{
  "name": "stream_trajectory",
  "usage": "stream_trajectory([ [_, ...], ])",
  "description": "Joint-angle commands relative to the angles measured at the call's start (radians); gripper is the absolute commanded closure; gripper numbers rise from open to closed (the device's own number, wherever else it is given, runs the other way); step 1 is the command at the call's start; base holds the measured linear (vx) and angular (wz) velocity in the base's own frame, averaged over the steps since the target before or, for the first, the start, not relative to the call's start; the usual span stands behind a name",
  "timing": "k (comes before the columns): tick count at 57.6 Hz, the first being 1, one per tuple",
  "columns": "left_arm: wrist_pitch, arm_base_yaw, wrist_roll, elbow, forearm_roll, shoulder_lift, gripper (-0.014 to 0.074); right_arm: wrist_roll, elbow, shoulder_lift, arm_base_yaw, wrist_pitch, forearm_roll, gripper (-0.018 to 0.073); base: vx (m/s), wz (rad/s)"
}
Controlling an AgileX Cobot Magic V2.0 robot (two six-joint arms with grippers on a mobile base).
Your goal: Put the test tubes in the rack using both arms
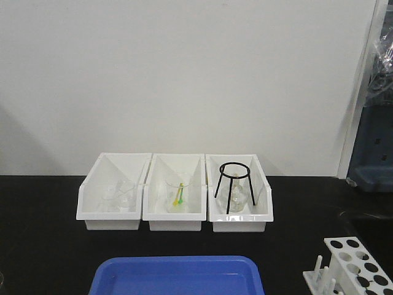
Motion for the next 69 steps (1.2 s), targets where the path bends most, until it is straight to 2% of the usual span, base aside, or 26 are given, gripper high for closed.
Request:
stream_trajectory([
  [1, -0.068, 0.003, 0.018, -0.031, 0.017, 0.062, 0.0116, -0.004, -0.033, 0.024, -0.006, -0.118, -0.012, 0.0188, 0.00, 0.00],
  [10, -0.161, 0.003, 0.081, -0.009, 0.098, 0.185, 0.0116, -0.004, -0.033, 0.024, -0.006, -0.127, -0.012, 0.0188, 0.00, 0.00],
  [18, -0.295, 0.003, 0.085, 0.005, 0.100, 0.309, 0.0116, -0.004, -0.033, 0.024, -0.006, -0.127, -0.012, 0.0188, 0.00, 0.00],
  [29, -0.553, 0.003, 0.088, 0.005, 0.091, 0.485, 0.0115, -0.004, -0.033, 0.024, -0.006, -0.127, -0.012, 0.0188, 0.00, 0.00],
  [38, -0.660, 0.003, 0.099, 0.005, 0.080, 0.610, 0.0115, -0.004, -0.033, 0.024, -0.006, -0.127, -0.012, 0.0188, 0.00, 0.00],
  [46, -0.755, 0.003, 0.181, 0.005, 0.023, 0.693, 0.0115, -0.004, -0.033, 0.024, -0.006, -0.127, -0.012, 0.0188, 0.00, 0.00],
  [49, -0.789, 0.003, 0.208, 0.005, -0.020, 0.724, 0.0115, -0.004, -0.033, 0.024, -0.006, -0.127, -0.012, 0.0188, 0.00, 0.00],
  [52, -0.833, 0.003, 0.210, 0.005, -0.076, 0.751, 0.0115, -0.002, -0.033, 0.024, -0.006, -0.131, -0.012, 0.0188, 0.00, 0.00],
  [55, -0.874, 0.003, 0.210, 0.005, -0.095, 0.776, 0.0115, -0.001, -0.033, 0.024, -0.006, -0.131, -0.012, 0.0188, 0.00, 0.00],
  [60, -0.931, 0.003, 0.201, 0.001, -0.082, 0.813, 0.0115, -0.001, -0.033, 0.024, -0.006, -0.131, -0.010, 0.0188, 0.00, 0.00],
  [69, -0.935, 0.003, 0.196, -0.012, -0.003, 0.884, 0.0115, -0.001, -0.033, 0.024, -0.006, -0.131, -0.011, 0.0188, 0.00, 0.00],
])
